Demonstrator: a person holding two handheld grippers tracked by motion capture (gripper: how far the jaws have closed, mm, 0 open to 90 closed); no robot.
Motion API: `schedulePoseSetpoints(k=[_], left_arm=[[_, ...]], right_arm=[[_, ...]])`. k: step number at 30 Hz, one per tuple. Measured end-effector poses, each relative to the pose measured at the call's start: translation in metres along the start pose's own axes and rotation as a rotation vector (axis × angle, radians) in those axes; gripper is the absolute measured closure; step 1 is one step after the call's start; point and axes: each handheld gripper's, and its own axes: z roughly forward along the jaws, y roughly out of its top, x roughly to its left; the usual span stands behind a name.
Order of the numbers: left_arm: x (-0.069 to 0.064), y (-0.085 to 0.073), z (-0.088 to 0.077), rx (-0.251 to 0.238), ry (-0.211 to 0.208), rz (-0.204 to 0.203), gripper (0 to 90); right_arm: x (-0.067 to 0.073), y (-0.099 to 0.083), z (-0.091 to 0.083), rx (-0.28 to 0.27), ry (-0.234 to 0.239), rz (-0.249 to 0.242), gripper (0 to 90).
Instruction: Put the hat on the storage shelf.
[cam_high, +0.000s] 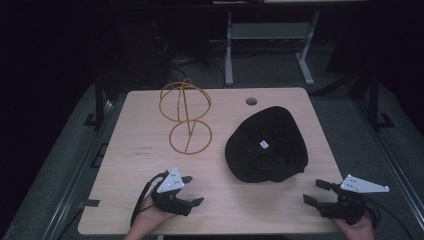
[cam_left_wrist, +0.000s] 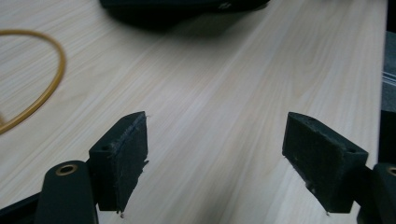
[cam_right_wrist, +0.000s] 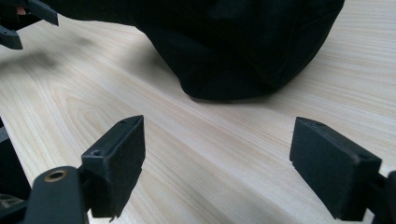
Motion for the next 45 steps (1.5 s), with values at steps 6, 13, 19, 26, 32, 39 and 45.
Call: schedulePoseSetpoints(k=[6, 13, 19, 26, 32, 39, 45], left_arm=[[-0.009, 0.009, 0.008, 0.003, -0.028, 0.026, 22.1], [-0.014, 0.019, 0.018, 0.009, -0.047, 0.043, 22.2], [-0.022, 0.049, 0.03, -0.023, -0.072, 0.076, 22.4], [-0.031, 0.081, 0.047, -0.029, -0.091, 0.129, 24.8], [-0.039, 0.104, 0.067, -0.004, -0.095, 0.182, 29.0], [-0.039, 0.116, 0.086, 0.022, -0.082, 0.193, 37.1], [-0.037, 0.12, 0.088, 0.026, -0.096, 0.229, 67.3]], right_arm=[[-0.002, 0.0, -0.003, -0.008, -0.003, -0.001, 17.7], [-0.003, -0.001, -0.005, -0.013, -0.009, -0.001, 17.7], [-0.004, -0.001, -0.005, -0.01, -0.008, -0.003, 17.7], [-0.004, -0.001, -0.005, -0.007, -0.003, -0.007, 17.7], [-0.003, -0.001, -0.004, -0.011, -0.002, -0.009, 17.7], [-0.003, 0.003, -0.001, -0.008, -0.01, -0.024, 17.6], [-0.004, 0.011, 0.002, -0.011, -0.024, -0.055, 17.6]])
